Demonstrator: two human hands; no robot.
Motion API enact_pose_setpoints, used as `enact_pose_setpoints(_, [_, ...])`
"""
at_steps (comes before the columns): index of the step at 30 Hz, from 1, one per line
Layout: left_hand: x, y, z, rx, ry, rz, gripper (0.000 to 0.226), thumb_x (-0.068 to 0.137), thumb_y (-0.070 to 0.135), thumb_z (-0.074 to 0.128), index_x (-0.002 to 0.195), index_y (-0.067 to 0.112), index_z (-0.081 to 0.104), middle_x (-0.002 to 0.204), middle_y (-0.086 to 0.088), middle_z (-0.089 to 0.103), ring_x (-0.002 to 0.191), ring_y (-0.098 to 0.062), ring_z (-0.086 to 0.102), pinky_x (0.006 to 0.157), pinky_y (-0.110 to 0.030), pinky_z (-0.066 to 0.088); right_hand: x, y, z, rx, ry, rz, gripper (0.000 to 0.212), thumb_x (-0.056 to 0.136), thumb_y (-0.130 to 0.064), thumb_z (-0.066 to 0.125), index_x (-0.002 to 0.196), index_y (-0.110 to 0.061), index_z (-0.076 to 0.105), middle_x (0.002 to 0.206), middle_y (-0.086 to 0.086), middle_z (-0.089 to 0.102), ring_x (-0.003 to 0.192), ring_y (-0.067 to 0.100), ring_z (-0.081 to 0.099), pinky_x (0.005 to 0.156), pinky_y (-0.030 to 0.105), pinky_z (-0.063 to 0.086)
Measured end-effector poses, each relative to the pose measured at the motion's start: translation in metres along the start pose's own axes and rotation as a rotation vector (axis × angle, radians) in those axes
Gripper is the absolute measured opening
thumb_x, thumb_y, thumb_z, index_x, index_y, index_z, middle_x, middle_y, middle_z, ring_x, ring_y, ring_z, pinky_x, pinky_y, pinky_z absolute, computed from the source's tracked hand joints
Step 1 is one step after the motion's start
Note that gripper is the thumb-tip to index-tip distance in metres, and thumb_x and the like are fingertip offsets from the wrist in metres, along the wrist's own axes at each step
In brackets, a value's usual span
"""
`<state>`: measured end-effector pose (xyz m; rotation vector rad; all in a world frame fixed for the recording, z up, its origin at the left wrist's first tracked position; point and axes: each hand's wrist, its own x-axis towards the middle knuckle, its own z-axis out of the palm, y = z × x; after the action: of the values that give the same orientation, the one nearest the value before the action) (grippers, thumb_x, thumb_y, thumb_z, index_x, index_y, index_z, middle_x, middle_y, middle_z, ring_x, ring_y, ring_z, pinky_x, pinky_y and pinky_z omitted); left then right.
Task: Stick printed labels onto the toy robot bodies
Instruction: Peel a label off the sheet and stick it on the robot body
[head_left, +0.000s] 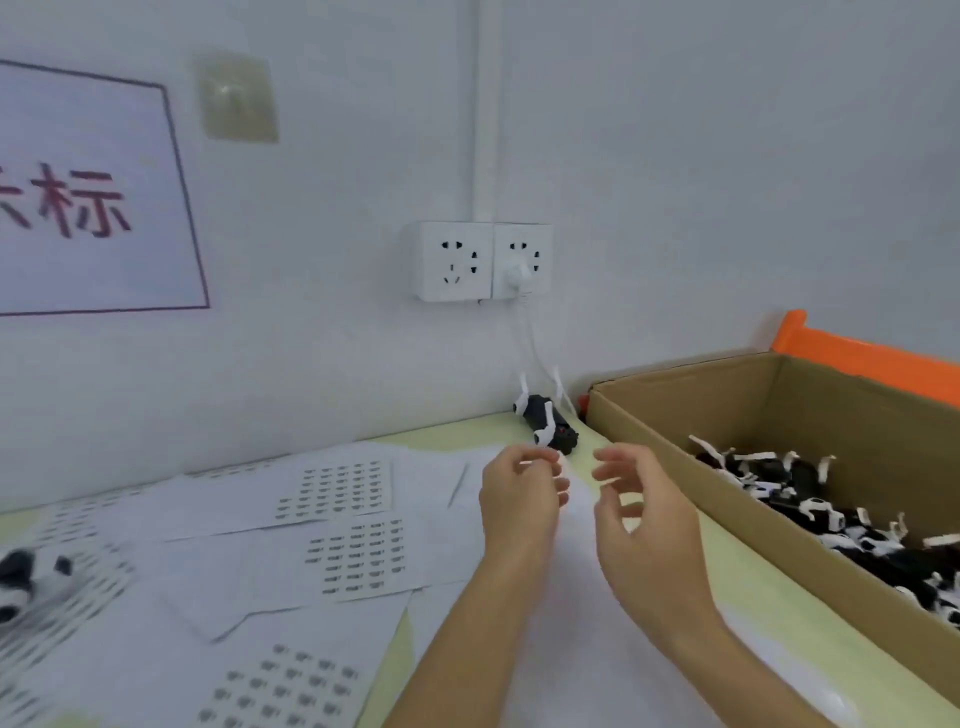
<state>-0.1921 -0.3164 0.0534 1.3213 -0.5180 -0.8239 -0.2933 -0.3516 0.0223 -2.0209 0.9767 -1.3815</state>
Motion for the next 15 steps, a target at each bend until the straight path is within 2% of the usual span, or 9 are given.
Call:
enact_pose_setpoints(2, [0.003, 0.022, -0.030, -0.024, 0.071, 0.100, 0.029, 0.090, -0.001, 0.042, 0.084, 0.011, 0.067, 0.087, -0.007, 0.070, 0.074, -0.019, 0.067, 0.071, -0.028, 0.057, -0.020, -0.003, 0.012, -0.023, -0.161, -0.048, 0.047, 0.090, 0.005, 0.055, 0.100, -0.039, 0.062, 0.091, -0.021, 0.068, 0.093, -0.002, 0.062, 0.072, 0.015, 0.047])
enact_pose_setpoints(4, [0.002, 0.046, -0.057, 0.030, 0.080, 0.204, 0.028, 0.091, 0.001, 0.042, 0.083, 0.012, 0.066, 0.084, -0.008, 0.070, 0.070, -0.018, 0.064, 0.064, -0.024, 0.053, -0.030, -0.001, 0.019, -0.118, -0.365, -0.205, 0.047, 0.089, 0.004, 0.058, 0.097, -0.042, 0.067, 0.094, -0.025, 0.070, 0.096, -0.014, 0.060, 0.078, 0.004, 0.044])
enact_pose_setpoints(5, [0.000, 0.057, -0.070, 0.086, 0.079, 0.259, 0.027, 0.093, 0.003, 0.042, 0.084, 0.013, 0.066, 0.085, -0.008, 0.070, 0.068, -0.017, 0.063, 0.059, -0.021, 0.050, -0.032, -0.001, 0.021, -0.180, -0.486, -0.288, 0.044, 0.090, -0.001, 0.060, 0.102, -0.043, 0.067, 0.100, -0.025, 0.068, 0.099, -0.017, 0.058, 0.083, -0.001, 0.039])
enact_pose_setpoints(7, [-0.009, 0.072, -0.096, 0.287, 0.045, 0.358, 0.024, 0.095, 0.009, 0.044, 0.086, 0.017, 0.066, 0.084, -0.006, 0.071, 0.063, -0.014, 0.059, 0.051, -0.014, 0.044, -0.032, 0.006, 0.024, -0.257, -0.668, -0.344, 0.039, 0.094, -0.011, 0.061, 0.117, -0.043, 0.061, 0.110, -0.026, 0.059, 0.105, -0.011, 0.054, 0.091, 0.000, 0.033])
enact_pose_setpoints(9, [-0.021, 0.077, -0.122, 0.614, -0.059, 0.379, 0.020, 0.096, 0.019, 0.046, 0.091, 0.022, 0.066, 0.086, -0.002, 0.071, 0.059, -0.010, 0.057, 0.048, -0.014, 0.044, -0.031, 0.016, 0.025, -0.222, -0.688, -0.360, 0.033, 0.091, -0.014, 0.062, 0.119, -0.030, 0.069, 0.108, -0.023, 0.061, 0.103, -0.007, 0.054, 0.092, 0.000, 0.033])
enact_pose_setpoints(11, [-0.032, 0.076, -0.150, 0.964, -0.212, 0.302, 0.018, 0.098, 0.029, 0.048, 0.104, 0.029, 0.065, 0.097, 0.003, 0.070, 0.067, -0.009, 0.061, 0.055, -0.018, 0.048, -0.033, 0.020, 0.026, -0.237, -0.647, -0.399, 0.032, 0.082, -0.020, 0.061, 0.109, -0.025, 0.076, 0.102, -0.022, 0.066, 0.103, -0.005, 0.054, 0.090, -0.003, 0.033])
enact_pose_setpoints(13, [-0.040, 0.077, -0.178, 1.288, -0.340, 0.205, 0.022, 0.100, 0.036, 0.049, 0.119, 0.035, 0.061, 0.113, 0.009, 0.064, 0.091, -0.009, 0.064, 0.066, -0.021, 0.046, -0.036, 0.022, 0.028, -0.289, -0.610, -0.475, 0.032, 0.082, -0.034, 0.055, 0.108, -0.038, 0.073, 0.102, -0.028, 0.064, 0.101, -0.004, 0.057, 0.089, -0.006, 0.032])
enact_pose_setpoints(15, [-0.043, 0.083, -0.204, 1.475, -0.330, 0.095, 0.027, 0.101, 0.041, 0.049, 0.126, 0.036, 0.057, 0.123, 0.010, 0.058, 0.103, -0.010, 0.060, 0.074, -0.023, 0.044, -0.040, 0.027, 0.030, -0.219, -0.626, -0.438, 0.031, 0.086, -0.046, 0.047, 0.110, -0.049, 0.066, 0.108, -0.043, 0.058, 0.102, -0.006, 0.058, 0.090, -0.007, 0.032])
